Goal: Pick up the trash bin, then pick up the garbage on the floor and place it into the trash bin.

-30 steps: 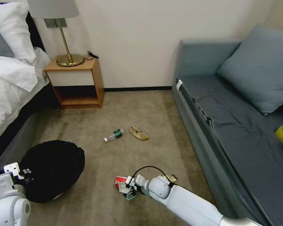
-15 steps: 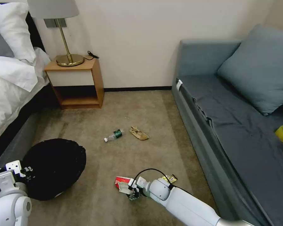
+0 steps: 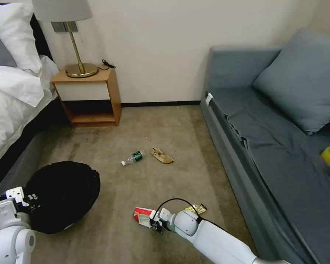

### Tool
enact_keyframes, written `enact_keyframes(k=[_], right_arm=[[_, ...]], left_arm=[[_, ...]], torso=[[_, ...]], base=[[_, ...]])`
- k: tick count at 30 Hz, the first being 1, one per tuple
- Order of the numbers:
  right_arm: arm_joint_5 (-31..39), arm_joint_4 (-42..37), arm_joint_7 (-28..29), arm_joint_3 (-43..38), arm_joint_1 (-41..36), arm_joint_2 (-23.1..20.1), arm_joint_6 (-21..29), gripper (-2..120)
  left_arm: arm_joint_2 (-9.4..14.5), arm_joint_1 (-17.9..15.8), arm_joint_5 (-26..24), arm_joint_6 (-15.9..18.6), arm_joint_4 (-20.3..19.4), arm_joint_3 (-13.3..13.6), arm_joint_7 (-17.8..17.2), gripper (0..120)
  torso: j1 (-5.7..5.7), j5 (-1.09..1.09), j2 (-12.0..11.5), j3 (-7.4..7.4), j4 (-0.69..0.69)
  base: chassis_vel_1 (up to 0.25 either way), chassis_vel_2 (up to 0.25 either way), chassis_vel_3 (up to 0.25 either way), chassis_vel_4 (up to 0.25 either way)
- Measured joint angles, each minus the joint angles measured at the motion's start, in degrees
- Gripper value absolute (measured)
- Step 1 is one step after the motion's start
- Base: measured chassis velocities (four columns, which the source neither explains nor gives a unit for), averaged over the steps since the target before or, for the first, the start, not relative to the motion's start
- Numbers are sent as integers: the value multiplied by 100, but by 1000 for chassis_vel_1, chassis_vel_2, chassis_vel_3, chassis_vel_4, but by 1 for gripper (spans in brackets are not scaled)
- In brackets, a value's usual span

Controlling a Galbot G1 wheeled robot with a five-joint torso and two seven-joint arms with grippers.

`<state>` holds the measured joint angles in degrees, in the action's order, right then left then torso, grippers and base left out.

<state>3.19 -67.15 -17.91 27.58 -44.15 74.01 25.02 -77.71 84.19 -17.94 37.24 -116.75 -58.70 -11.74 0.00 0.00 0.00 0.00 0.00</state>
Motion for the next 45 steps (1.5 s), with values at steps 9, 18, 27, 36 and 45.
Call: enact_keyframes(k=[9, 18, 27, 36, 45], right_arm=[[-22, -188, -27, -361, -120, -69, -77, 0], [-37, -614, -83, -846, -16, -133, -212, 0], [826, -1517, -56, -914, 836, -144, -242, 0], [2457, -2290, -27, -288, 1302, 153, -542, 0], [2592, -2036, 60, 390, 1287, 461, -889, 0]], left_arm=[[17, 25, -1, -16, -27, 0, 18, 4], [1, 69, 28, -45, -88, 32, 66, 4], [-98, 95, 222, -110, -170, 184, 128, 4], [-207, 94, 368, -110, -263, 305, 129, 4], [-235, 112, 401, -129, -274, 342, 128, 4]], torso=[[0, 0, 0, 0, 0], [0, 1, 0, 0, -1], [0, 0, 0, 0, 0], [0, -1, 0, 0, 1], [0, -1, 0, 0, 0]], base=[[0, 0, 0, 0], [0, 0, 0, 0], [0, 0, 0, 0], [0, 0, 0, 0], [0, 0, 0, 0]])
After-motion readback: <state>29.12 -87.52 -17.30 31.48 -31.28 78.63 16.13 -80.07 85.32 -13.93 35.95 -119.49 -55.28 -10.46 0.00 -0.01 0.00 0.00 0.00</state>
